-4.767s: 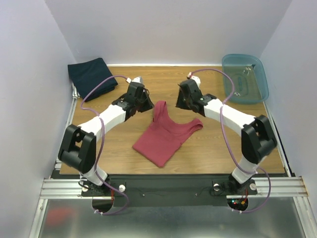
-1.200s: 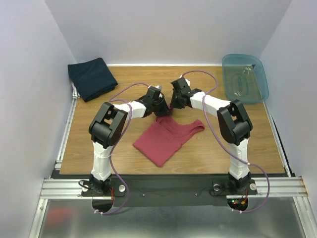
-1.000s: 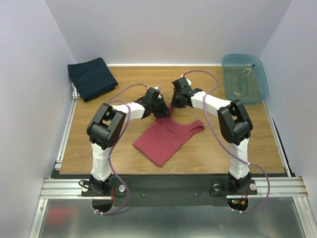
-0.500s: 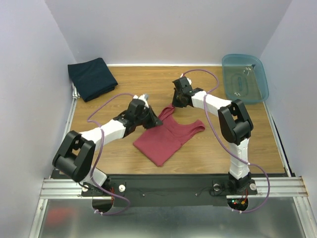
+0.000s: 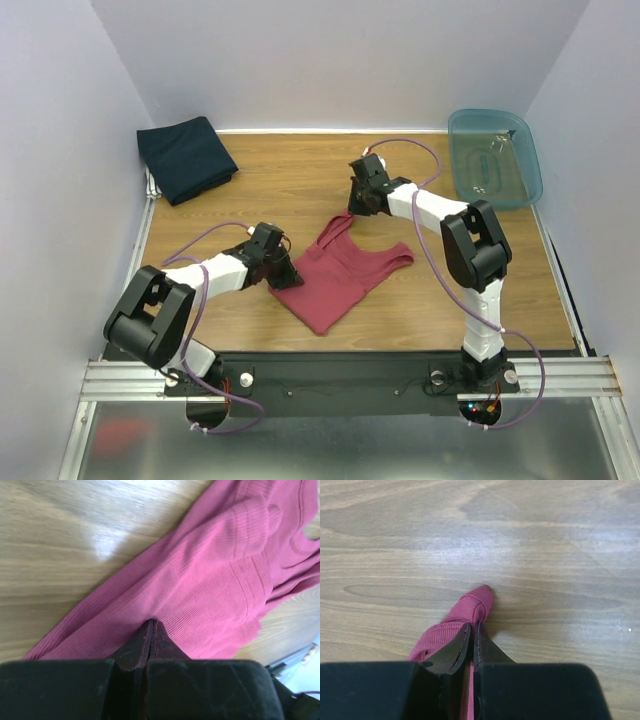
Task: Fold and stack the tank tops
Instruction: Fold the tank top
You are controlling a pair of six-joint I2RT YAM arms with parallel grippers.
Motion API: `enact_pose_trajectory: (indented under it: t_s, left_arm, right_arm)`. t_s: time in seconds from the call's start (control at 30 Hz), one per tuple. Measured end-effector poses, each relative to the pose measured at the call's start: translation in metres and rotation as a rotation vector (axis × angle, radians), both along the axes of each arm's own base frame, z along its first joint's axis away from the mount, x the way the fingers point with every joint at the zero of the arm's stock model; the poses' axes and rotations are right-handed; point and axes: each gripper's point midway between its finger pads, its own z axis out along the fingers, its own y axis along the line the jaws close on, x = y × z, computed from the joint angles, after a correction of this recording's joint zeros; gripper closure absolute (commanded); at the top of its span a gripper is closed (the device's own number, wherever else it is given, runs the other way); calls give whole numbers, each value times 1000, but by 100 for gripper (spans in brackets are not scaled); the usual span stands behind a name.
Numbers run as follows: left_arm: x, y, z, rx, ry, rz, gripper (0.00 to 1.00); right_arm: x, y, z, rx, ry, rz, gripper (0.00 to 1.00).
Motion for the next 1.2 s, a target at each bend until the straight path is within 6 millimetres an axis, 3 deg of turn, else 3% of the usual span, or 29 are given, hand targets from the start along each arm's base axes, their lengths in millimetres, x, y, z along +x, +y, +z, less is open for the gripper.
enact_pose_trajectory:
  t_s: [0.1,0.4,0.77,0.97,1.2]
  left_arm:
    - [8,5,-2,4,22,14,100]
    - [28,11,-3,-25,21,14,100]
    - [43,20,-3,-33,25,14,100]
    - [52,29,-3,-28,21,29,100]
    - [59,31,-2,-16,9,13,100]
  right_arm:
    - [3,-3,2,9,-12,9,100]
    - [9,-47,2,74,-25,-12,100]
    - [-12,-55,-26,77,-32,25,100]
    - [-11,-57,-25,108,-65,26,99]
    - [-9,-62,-24,128,-61,19,74]
